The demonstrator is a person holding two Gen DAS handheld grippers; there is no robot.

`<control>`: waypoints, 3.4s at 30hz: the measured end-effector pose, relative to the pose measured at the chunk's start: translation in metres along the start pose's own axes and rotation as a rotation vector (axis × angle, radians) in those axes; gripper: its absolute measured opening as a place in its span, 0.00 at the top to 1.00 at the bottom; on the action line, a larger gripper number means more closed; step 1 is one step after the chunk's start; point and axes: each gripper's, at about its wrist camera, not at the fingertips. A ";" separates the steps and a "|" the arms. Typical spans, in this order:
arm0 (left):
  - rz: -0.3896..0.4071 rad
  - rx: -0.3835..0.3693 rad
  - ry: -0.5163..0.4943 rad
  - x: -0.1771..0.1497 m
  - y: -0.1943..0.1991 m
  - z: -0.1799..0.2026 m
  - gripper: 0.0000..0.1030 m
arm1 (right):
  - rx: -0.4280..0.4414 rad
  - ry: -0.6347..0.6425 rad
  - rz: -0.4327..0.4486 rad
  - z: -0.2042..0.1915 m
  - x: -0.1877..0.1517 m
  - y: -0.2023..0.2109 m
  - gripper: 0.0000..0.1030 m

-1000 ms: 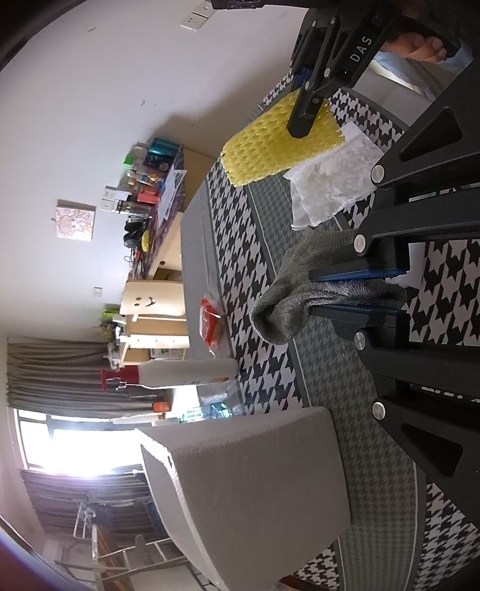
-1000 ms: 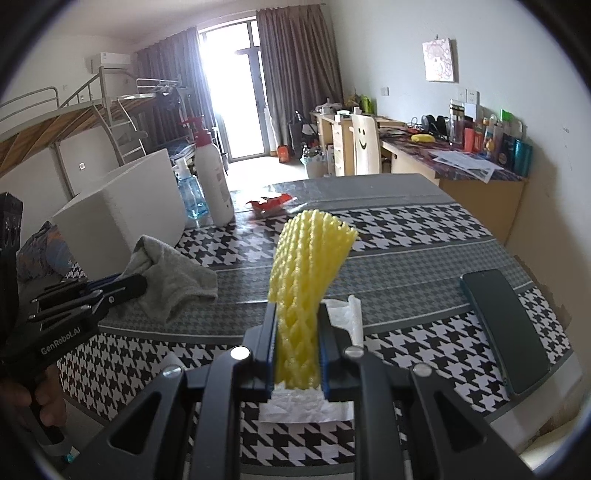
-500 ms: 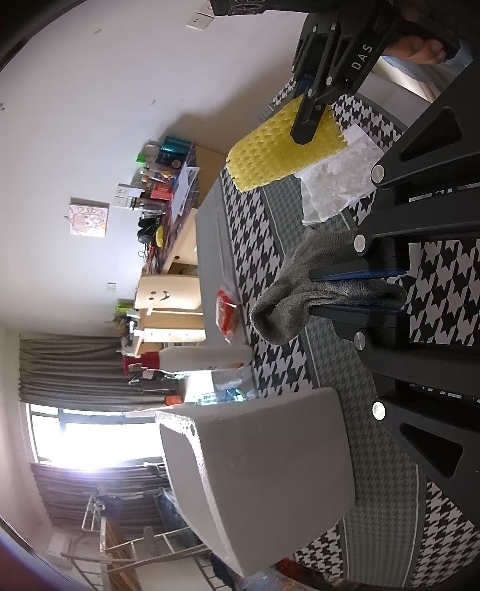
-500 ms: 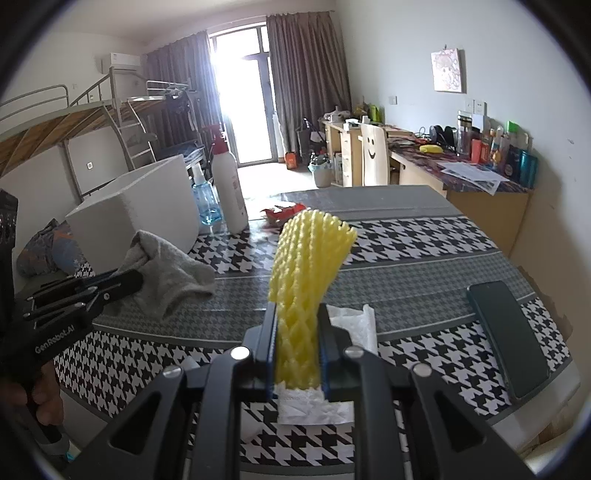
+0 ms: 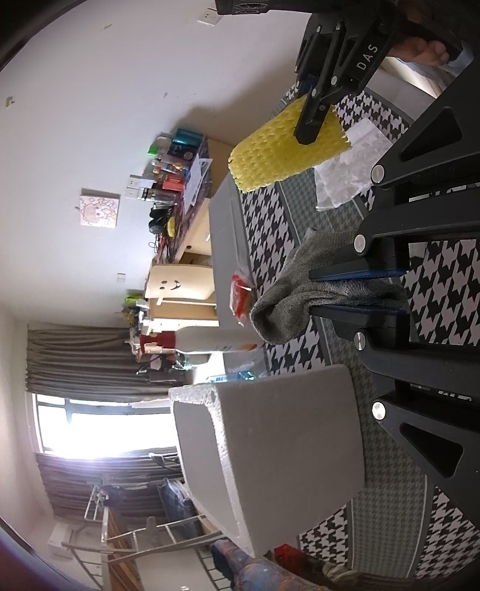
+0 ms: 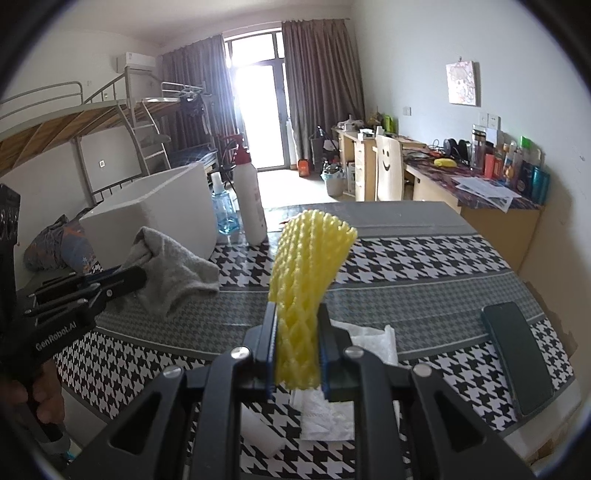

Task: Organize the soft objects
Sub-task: 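Lift the grey sock with the left tool while the right tool lifts the yellow net, then carry the sock with the left tool while the right tool carries the net to the box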

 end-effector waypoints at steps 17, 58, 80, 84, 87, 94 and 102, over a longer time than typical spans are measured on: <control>0.066 0.018 -0.036 0.023 0.005 -0.004 0.88 | 0.009 0.023 0.048 -0.004 0.024 -0.004 0.79; 0.174 0.112 -0.033 0.069 0.017 -0.031 0.88 | 0.076 0.122 0.123 -0.031 0.073 -0.006 0.79; 0.224 0.176 -0.001 0.086 0.027 -0.054 0.88 | 0.160 0.154 0.125 -0.057 0.098 -0.021 0.79; 0.229 0.194 0.005 0.088 0.028 -0.061 0.88 | 0.169 0.152 0.122 -0.061 0.102 -0.024 0.79; 0.228 0.203 0.011 0.089 0.027 -0.065 0.88 | 0.178 0.158 0.123 -0.065 0.106 -0.026 0.79; 0.231 0.227 0.022 0.090 0.029 -0.074 0.88 | 0.202 0.181 0.115 -0.075 0.112 -0.033 0.79; 0.237 0.252 0.041 0.092 0.030 -0.087 0.88 | 0.239 0.192 0.106 -0.082 0.119 -0.043 0.79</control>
Point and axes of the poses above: each gripper's, at about its wrist camera, not at the fingertips, and y roughly against the way its jaws point, z to its right, x to its top, and after that the axes turned 7 degrees about x, right-handed
